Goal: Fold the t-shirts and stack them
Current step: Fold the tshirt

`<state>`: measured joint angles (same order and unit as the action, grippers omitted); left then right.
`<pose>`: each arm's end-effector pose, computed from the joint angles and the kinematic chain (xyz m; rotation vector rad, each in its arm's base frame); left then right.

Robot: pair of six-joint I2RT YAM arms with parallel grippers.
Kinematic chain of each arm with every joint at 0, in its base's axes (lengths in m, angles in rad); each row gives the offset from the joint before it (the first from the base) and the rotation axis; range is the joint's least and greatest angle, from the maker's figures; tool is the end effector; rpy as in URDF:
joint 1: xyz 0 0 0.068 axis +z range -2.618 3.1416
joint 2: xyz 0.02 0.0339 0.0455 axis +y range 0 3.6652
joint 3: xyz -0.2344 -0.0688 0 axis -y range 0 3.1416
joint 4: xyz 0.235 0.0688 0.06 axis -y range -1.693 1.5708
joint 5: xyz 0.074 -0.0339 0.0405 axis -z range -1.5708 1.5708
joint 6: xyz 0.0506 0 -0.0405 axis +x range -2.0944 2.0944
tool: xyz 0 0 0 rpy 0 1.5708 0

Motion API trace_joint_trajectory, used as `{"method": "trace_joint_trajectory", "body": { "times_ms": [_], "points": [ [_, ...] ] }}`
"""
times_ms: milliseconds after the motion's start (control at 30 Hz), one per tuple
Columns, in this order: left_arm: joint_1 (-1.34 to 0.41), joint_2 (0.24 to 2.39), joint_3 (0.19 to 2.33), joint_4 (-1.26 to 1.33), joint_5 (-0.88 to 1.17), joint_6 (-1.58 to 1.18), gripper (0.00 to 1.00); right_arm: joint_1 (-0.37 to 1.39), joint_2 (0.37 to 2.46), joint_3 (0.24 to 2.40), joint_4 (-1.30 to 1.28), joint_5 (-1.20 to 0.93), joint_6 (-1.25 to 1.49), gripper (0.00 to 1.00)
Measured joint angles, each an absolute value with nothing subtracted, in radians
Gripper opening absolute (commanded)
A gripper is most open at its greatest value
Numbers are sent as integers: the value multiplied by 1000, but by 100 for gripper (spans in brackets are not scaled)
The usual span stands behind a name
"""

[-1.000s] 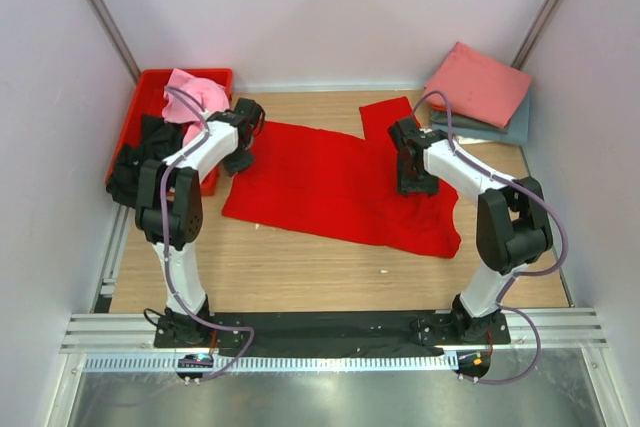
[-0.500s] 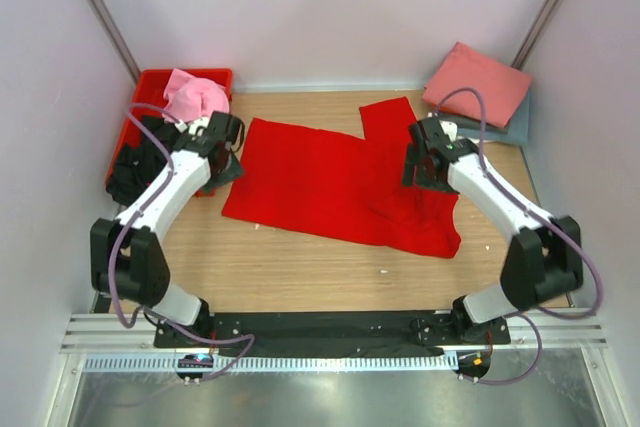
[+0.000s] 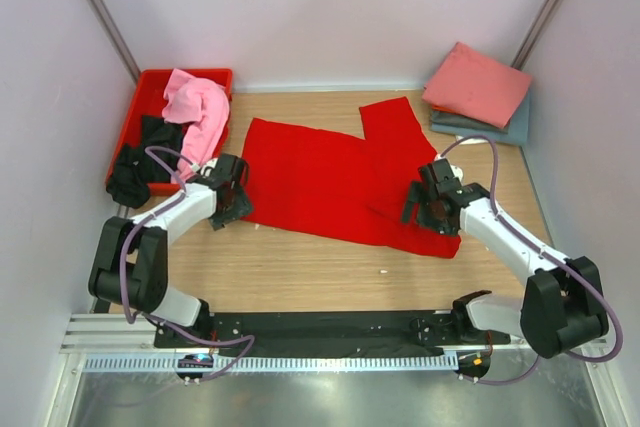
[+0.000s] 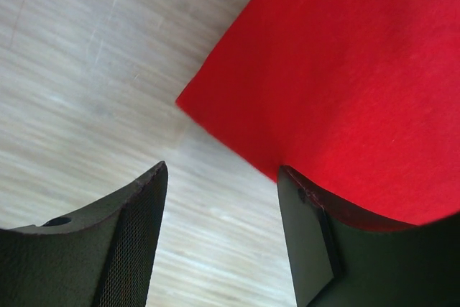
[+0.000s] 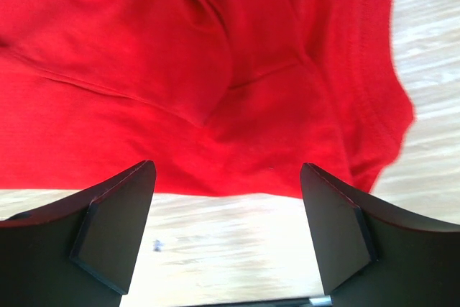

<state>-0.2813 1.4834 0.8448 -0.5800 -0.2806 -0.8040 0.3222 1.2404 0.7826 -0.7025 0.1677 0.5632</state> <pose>0.2597 -0.0605 0.1400 -0.7623 2.5876 0.0783 0.2215 0.0650 0.1716 0.3715 2.6748 0.0357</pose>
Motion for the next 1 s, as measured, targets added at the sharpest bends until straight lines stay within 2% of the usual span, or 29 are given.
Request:
{"method": "trace_joint_trajectory", "body": {
  "times_ms": [167, 267, 367, 400, 433, 700, 933, 1000],
  "points": [
    [-281, 1504, 827, -495, -313, -809, 61, 322, 1225, 749, -631, 127, 609, 88],
    [-281, 1517, 819, -462, -341, -814, 53, 322, 1258, 735, -602, 116, 628, 88],
    [-281, 1547, 819, -435, -361, -826, 28, 314, 1302, 732, -570, 109, 638, 88],
    [-282, 1563, 825, -430, -371, -833, 8, 307, 1323, 732, -558, 107, 639, 88],
    [-282, 1572, 831, -418, -372, -839, 0, 298, 1343, 732, -544, 106, 640, 88],
    [-289, 1555, 814, -382, -366, -820, 0, 211, 1447, 756, -485, 117, 635, 88],
    [-321, 1257, 659, -501, -318, -859, 0, 187, 1456, 759, -472, 164, 630, 89],
    [-321, 1172, 638, -542, -296, -866, 18, 187, 1448, 754, -473, 173, 630, 89]
  ]
}}
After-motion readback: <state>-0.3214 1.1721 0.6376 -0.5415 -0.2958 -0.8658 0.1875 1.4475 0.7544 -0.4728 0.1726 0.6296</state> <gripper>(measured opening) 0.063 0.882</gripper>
